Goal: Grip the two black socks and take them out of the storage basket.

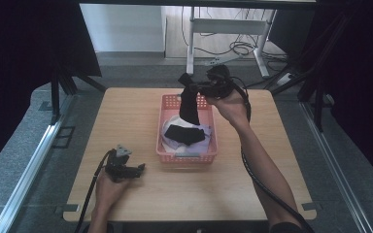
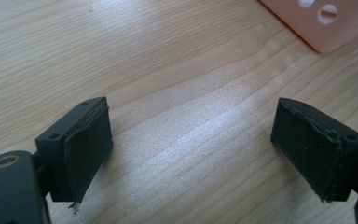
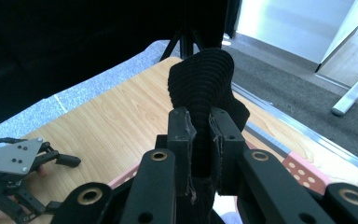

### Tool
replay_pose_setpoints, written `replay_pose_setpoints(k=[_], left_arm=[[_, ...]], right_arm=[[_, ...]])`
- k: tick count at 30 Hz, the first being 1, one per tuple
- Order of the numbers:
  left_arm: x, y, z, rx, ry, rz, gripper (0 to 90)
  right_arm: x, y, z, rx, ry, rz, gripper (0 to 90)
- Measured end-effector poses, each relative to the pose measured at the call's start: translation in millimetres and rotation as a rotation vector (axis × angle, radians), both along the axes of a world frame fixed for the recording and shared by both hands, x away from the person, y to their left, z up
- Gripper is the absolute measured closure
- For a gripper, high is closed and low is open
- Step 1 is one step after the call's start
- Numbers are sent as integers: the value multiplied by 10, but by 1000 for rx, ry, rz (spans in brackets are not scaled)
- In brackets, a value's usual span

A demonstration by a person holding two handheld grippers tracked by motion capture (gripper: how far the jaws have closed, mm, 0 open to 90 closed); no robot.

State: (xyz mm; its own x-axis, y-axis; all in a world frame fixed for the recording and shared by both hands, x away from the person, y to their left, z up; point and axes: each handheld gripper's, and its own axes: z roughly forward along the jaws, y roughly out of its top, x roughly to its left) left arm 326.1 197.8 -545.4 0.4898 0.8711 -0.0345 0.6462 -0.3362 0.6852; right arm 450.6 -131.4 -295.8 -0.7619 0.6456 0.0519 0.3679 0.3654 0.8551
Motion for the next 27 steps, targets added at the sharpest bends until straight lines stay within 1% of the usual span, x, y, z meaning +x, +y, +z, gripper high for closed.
replay_pose_setpoints(k=[1,4,8,10,20,23,24,27], left_arm=[[0,0,0,0,0,0,121],[1,5,2,5,2,-5,121],[1,5,2,5,2,-5,121],[1,5,3,5,2,-5,121],[1,5,2,5,2,-5,121],[1,5,2,5,2,-5,121],[0,0,-1,-1,-1,0,121],[0,0,0,-1,0,0,121]], right_arm=[[0,0,0,0,0,0,797],[-16,-58,79,13,-11,-8,797],[-26,-116,128,17,-24,-21,796],[-29,-206,179,28,-33,-45,796],[-43,-485,275,48,-68,-122,796],[-40,-578,289,53,-74,-146,796],[-42,-608,290,56,-73,-153,795],[-44,-672,287,65,-69,-165,795]])
